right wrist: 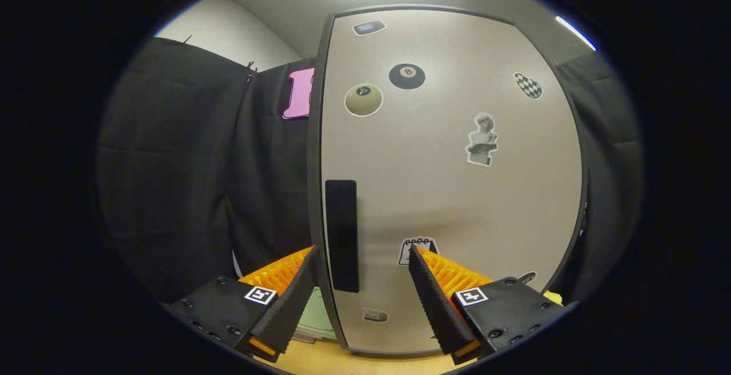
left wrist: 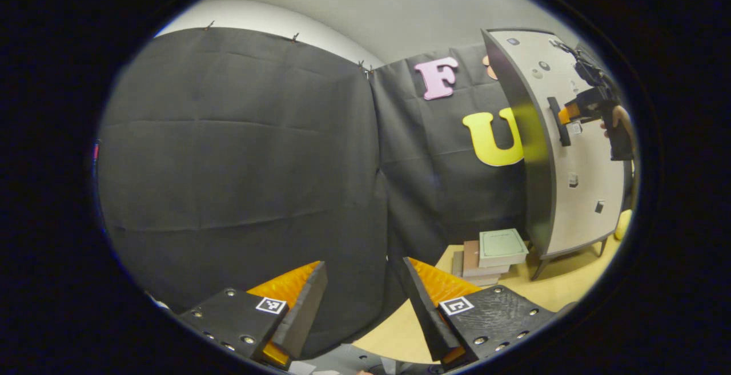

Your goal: Open the cabinet door with the right hand, grasp the bottle in the cabinet with the left hand and place it on the coaster, then close the cabinet door with the right hand.

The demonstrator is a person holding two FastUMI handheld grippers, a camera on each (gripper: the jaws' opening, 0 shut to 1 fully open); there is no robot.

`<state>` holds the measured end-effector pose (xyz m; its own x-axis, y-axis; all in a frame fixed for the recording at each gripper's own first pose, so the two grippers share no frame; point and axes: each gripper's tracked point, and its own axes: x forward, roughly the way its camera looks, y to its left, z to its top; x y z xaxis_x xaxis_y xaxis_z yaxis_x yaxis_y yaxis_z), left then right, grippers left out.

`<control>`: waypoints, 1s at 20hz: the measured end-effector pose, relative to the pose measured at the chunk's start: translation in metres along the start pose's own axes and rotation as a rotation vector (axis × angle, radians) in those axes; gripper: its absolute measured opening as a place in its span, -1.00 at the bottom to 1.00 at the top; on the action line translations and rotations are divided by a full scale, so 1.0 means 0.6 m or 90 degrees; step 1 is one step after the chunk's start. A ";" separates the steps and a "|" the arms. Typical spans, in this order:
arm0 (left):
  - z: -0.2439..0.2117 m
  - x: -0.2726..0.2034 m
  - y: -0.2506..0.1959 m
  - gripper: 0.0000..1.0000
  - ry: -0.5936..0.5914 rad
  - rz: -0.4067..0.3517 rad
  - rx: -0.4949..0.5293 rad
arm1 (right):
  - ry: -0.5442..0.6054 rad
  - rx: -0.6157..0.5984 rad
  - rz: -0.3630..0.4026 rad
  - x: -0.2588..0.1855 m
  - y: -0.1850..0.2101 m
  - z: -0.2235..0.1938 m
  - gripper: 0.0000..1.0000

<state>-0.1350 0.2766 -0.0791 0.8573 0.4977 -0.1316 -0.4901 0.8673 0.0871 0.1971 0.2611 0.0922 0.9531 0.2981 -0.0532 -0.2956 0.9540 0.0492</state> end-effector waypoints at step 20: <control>-0.037 -0.001 0.026 0.69 0.022 0.007 -0.013 | 0.080 -0.031 0.003 0.046 0.033 0.002 -0.65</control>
<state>-0.1468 0.2899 -0.0994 0.8460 0.5073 -0.1641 -0.5031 0.8615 0.0689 0.2174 0.2883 0.0932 0.9367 0.3014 -0.1780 -0.3060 0.9520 0.0020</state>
